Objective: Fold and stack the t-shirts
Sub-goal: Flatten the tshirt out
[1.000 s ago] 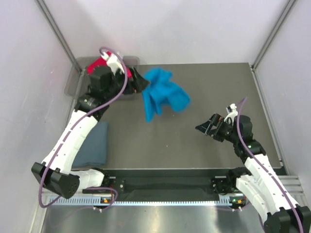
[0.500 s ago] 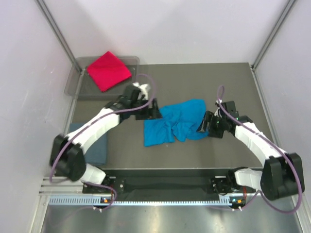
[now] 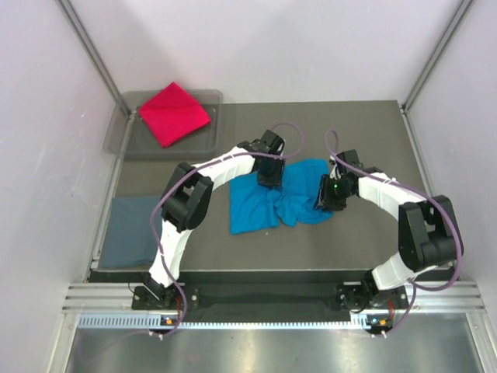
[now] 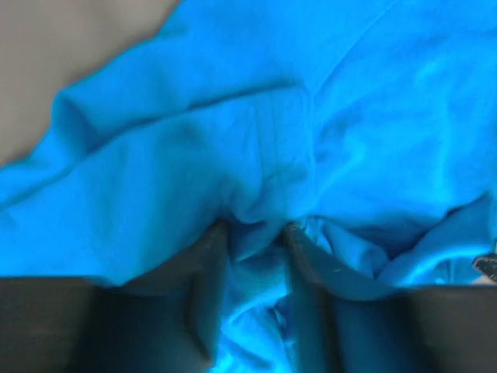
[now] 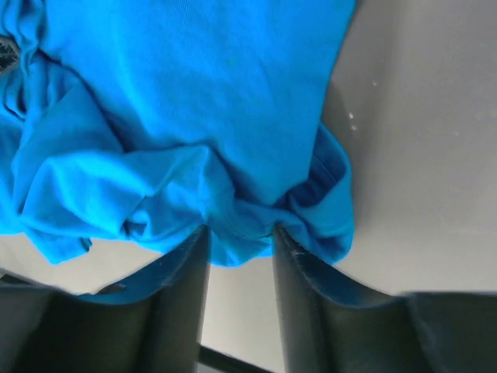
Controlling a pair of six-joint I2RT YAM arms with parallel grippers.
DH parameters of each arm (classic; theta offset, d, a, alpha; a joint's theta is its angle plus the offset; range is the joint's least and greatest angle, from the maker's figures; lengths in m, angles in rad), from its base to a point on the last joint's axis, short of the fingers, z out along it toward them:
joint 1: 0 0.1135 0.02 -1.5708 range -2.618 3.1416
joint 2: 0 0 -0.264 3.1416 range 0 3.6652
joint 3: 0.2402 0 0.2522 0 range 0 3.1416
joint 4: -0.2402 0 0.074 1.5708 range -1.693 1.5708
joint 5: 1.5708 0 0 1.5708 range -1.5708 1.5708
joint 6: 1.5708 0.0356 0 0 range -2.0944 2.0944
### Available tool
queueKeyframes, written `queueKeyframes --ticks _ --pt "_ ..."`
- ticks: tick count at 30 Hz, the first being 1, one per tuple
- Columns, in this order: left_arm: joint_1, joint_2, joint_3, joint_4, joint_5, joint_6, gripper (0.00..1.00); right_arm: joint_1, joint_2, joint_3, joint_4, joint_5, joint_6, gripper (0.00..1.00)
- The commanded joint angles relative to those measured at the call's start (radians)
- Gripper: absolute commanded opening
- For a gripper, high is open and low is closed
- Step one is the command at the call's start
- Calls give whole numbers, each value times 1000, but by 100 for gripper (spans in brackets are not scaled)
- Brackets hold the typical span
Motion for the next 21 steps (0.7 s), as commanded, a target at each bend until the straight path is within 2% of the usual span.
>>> queueKeyframes --ticks 1,2,4,5,7,11,13,18,21 --pt "-5 54 58 -81 -19 25 37 26 25 50 28 6 -22 36" --pt "-5 53 52 -78 -10 28 29 25 22 50 30 33 -18 32" --pt "-2 42 60 -87 -19 37 4 25 13 71 17 78 -19 20" --pt "-1 34 70 -104 -24 39 0 22 0 84 -4 137 -21 14" --pt "4 -10 101 -132 -56 57 0 17 -25 128 -27 202 -21 0" --pt "16 -114 169 -190 -136 97 0 -18 -123 214 -39 357 -8 0" --pt "30 -186 219 -218 -202 122 0 -27 -164 280 -42 394 -16 0" --pt "59 -387 300 -233 -245 166 0 -56 -252 438 -79 471 -82 0" --pt "70 -508 322 -251 -272 175 0 -72 -361 458 -75 540 -116 0"
